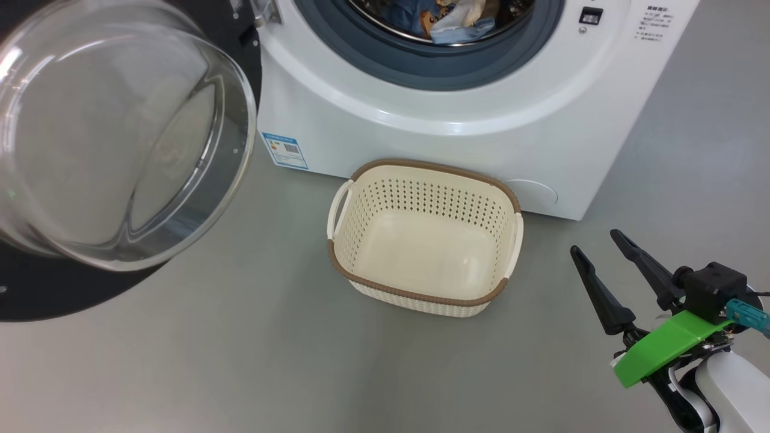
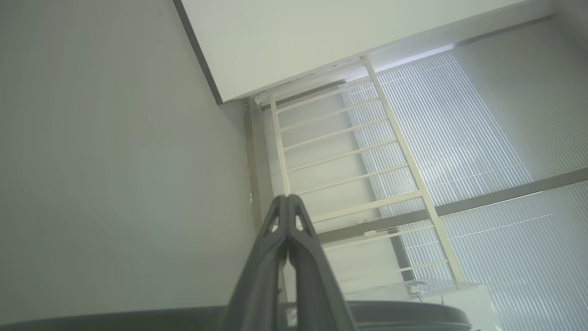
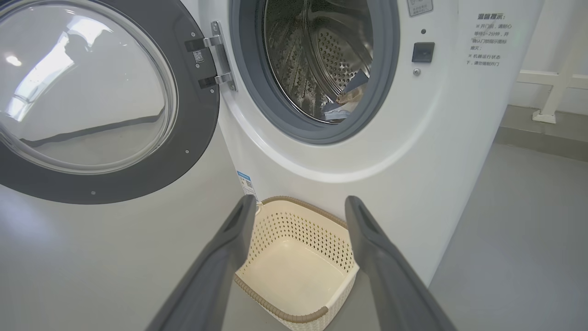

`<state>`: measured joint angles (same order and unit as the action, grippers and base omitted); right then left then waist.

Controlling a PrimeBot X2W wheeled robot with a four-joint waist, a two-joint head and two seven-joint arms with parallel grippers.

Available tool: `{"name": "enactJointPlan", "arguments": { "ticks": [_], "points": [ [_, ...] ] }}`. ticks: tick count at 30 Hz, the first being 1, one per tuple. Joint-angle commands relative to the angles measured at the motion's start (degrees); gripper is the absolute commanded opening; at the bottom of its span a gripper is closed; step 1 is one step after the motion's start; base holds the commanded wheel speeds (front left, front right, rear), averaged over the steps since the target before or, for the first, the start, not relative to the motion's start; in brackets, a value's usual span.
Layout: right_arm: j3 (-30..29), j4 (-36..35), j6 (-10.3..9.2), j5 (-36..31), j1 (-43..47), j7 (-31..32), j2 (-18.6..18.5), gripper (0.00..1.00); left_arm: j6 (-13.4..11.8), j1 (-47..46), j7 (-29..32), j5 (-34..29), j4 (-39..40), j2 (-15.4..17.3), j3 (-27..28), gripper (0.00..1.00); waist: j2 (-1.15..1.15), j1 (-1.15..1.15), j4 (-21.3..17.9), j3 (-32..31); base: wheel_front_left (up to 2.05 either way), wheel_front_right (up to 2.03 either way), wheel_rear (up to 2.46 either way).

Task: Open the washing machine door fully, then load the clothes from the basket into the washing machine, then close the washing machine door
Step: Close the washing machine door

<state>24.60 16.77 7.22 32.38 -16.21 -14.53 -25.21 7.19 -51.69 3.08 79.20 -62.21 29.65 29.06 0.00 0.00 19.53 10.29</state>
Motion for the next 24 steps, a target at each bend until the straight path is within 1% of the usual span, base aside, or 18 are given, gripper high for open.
{"name": "enactJointPlan", "arguments": {
  "ticks": [1,9,18,24],
  "points": [
    [0.9,-1.4,0.26,0.5,-1.2,-0.5,-1.0,1.00,0.3,-1.0,0.8,0.0,0.8,4.2,-0.1,0.00,0.00,0.00,-0.4,0.6,0.00,0.00,0.00],
    [1.0,-1.5,0.26,0.4,-1.5,-0.5,-1.1,1.00,0.3,-3.0,5.3,-0.7,-3.1,5.3,-2.1,0.00,0.00,0.00,-1.0,1.5,0.00,0.00,0.00],
    [0.5,-0.8,0.26,0.5,-0.5,-0.5,-0.1,1.00,0.3,-2.8,16.8,-3.5,-5.7,4.6,-8.0,0.00,0.00,0.00,0.2,-0.5,0.00,0.00,0.00],
    [0.8,-0.6,0.26,0.7,0.0,-0.5,0.8,1.00,0.3,-2.2,24.6,-4.3,-3.9,3.6,-11.0,0.00,0.00,0.00,1.3,-2.4,0.00,0.00,0.00]
  ]
}}
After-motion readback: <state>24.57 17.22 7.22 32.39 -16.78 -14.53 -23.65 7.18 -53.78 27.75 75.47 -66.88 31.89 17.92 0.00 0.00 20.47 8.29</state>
